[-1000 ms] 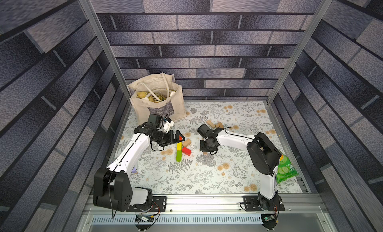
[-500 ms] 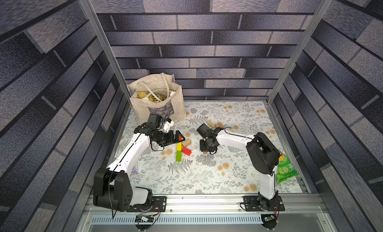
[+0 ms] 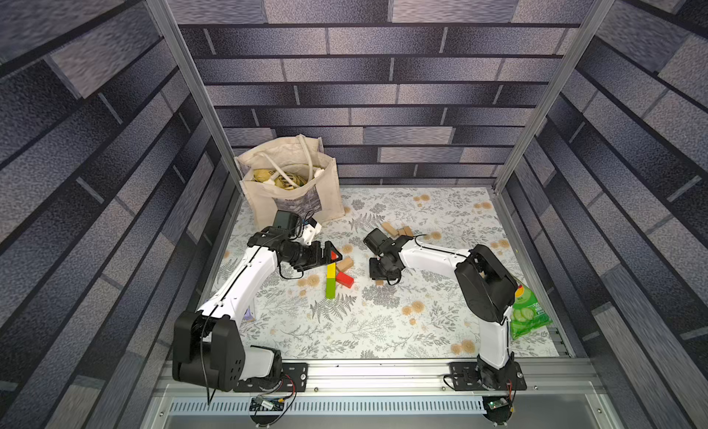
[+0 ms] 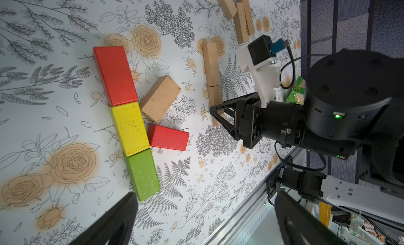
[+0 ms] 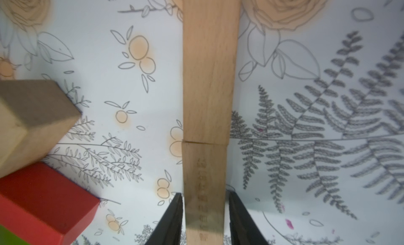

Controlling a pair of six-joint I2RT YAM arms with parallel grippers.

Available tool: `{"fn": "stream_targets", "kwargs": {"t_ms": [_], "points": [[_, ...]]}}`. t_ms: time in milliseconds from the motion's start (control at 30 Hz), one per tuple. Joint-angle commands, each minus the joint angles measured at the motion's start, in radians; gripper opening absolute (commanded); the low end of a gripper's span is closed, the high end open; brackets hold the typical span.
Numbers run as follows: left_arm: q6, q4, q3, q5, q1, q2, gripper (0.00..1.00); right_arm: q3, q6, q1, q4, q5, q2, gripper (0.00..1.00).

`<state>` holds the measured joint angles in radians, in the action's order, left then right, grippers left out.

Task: Assemble the letter k with building blocks
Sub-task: Assemble the building block at the center of the board.

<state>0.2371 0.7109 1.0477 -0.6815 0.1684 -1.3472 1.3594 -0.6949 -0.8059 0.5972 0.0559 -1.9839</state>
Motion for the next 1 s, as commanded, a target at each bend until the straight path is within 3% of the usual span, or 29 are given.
{"fn": "stream_targets", "kwargs": {"t_ms": [0,533,967], "points": [[0.005,-0.009,-0.009,-0.021,-0.003,-0.003,1.00,0.018,0.010,-0.007,0.025,0.022,-0.021,0.38],[0.005,-0.009,-0.008,-0.021,0.000,-0.006,1.00,0.026,0.022,-0.007,0.017,0.018,-0.026,0.38],[0.002,-0.009,-0.008,-0.024,0.005,-0.008,1.00,0.028,0.026,-0.007,0.032,0.055,-0.020,0.46]]}}
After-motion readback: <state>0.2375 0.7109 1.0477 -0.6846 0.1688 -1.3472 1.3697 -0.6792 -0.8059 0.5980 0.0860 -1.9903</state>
